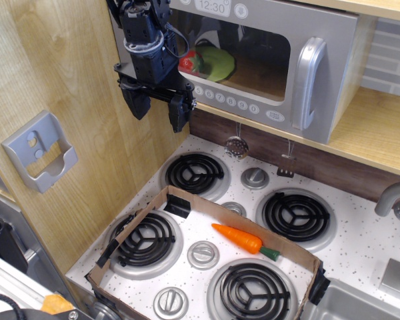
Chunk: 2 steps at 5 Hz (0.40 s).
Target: Open microwave
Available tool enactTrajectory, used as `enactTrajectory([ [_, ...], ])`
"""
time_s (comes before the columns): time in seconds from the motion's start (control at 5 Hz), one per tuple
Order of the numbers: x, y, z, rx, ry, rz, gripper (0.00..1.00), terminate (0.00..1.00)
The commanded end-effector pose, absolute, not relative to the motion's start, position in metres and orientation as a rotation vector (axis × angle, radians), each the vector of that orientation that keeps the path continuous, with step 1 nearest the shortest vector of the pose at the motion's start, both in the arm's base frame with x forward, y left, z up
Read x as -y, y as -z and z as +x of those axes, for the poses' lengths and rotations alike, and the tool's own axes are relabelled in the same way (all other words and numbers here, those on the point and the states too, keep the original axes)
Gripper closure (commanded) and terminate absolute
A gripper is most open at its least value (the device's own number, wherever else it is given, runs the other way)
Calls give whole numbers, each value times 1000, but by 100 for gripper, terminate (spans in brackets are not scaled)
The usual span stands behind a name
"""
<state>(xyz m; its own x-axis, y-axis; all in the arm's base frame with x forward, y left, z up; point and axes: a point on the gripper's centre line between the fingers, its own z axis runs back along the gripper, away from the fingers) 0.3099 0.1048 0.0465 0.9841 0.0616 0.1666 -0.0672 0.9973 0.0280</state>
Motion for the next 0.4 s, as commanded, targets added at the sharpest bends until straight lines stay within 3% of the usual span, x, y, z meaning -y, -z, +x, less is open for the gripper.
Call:
enactTrajectory([
  [0.0, -105, -46, 310, 166, -65, 34, 0, 0],
  [0.2, -87, -51, 311, 199, -57, -24, 0, 0],
])
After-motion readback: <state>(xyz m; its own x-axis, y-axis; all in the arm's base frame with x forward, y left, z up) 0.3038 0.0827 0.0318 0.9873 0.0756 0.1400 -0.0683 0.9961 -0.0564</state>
